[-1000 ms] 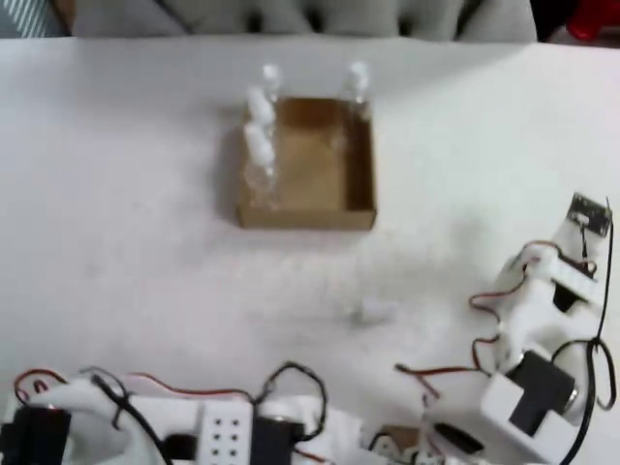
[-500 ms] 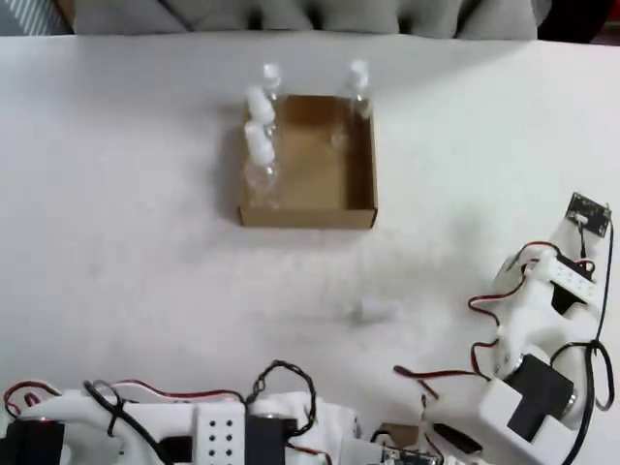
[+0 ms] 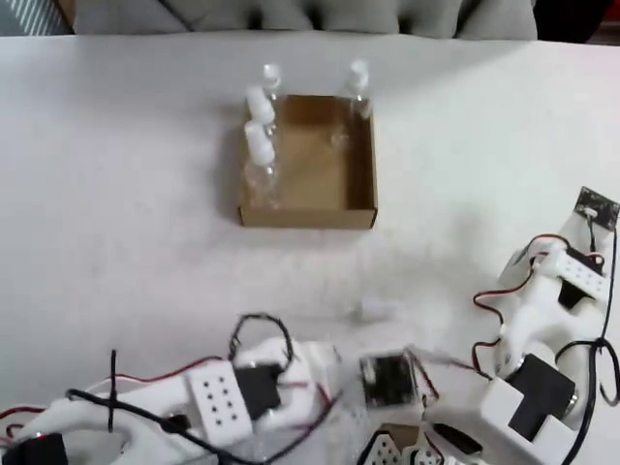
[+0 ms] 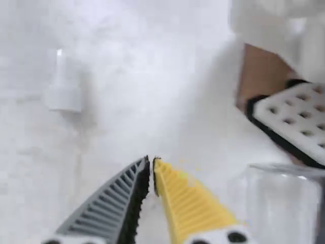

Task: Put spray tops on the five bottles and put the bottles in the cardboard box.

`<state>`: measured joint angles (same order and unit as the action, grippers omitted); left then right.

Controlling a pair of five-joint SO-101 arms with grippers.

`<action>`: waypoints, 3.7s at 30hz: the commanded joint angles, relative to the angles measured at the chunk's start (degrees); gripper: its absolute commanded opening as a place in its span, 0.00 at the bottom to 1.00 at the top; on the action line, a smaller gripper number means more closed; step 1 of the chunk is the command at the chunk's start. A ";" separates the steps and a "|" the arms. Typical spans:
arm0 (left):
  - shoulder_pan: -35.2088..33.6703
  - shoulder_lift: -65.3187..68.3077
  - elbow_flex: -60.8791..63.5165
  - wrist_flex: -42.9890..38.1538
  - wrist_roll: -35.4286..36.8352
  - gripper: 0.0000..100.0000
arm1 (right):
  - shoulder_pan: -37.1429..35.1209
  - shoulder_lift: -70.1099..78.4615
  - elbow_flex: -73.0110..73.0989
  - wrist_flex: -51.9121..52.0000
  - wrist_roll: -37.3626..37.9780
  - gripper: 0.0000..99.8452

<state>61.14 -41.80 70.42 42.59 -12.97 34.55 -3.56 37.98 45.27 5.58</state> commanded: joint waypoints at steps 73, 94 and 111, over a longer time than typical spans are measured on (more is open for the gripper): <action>-127.08 71.34 -65.05 -9.32 40.26 0.02 | -115.30 -17.71 -19.25 50.86 17.85 0.03; -134.81 111.78 -134.86 -2.90 39.82 0.02 | -124.88 -17.01 -3.25 32.22 8.70 0.20; -133.93 128.31 -165.98 6.95 39.82 0.02 | -132.53 -15.34 7.30 20.18 5.19 0.25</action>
<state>-73.89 87.60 -90.64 49.27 26.77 -94.86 -20.18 44.66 66.99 11.47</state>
